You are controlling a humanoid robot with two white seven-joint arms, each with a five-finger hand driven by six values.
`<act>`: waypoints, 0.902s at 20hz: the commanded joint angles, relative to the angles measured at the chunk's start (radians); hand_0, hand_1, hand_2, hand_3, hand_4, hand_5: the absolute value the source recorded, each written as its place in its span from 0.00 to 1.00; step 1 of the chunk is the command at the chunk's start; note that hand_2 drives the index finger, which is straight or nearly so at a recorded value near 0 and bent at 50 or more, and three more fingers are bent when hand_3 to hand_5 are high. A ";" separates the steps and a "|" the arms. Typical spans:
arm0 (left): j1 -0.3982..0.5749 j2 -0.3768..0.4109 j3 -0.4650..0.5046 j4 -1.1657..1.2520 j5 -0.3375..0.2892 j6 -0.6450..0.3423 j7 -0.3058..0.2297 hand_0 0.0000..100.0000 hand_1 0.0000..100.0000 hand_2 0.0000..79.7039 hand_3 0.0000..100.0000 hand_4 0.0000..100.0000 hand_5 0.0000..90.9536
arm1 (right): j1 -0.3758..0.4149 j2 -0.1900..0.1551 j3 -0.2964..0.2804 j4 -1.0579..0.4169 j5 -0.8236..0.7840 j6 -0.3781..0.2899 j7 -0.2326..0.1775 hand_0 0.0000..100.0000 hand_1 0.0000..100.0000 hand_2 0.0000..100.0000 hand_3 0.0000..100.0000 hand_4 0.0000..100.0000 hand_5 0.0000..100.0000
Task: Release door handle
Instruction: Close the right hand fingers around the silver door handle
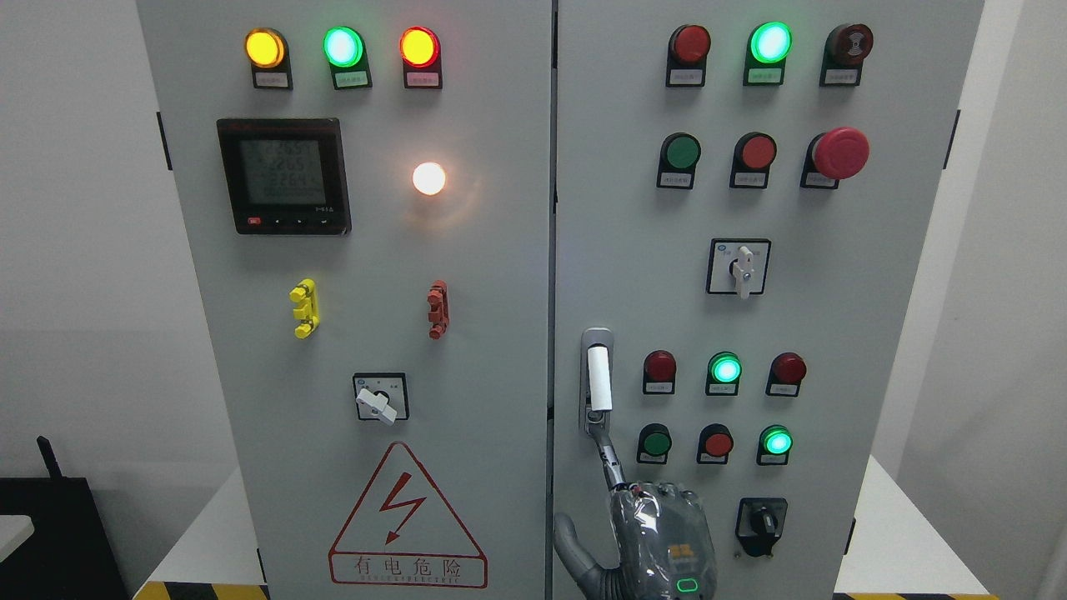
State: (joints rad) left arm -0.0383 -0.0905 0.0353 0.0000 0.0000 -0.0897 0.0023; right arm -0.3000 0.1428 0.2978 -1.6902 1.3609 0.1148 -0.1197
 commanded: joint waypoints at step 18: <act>0.000 0.000 0.000 -0.009 -0.028 -0.001 0.001 0.12 0.39 0.00 0.00 0.00 0.00 | 0.002 0.001 -0.011 -0.020 -0.012 -0.030 -0.129 0.48 0.36 0.77 0.82 0.72 0.81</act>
State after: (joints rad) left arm -0.0383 -0.0905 0.0353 0.0000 0.0000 -0.0897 0.0023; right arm -0.2987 0.1436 0.2940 -1.7009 1.3532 0.0878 -0.2233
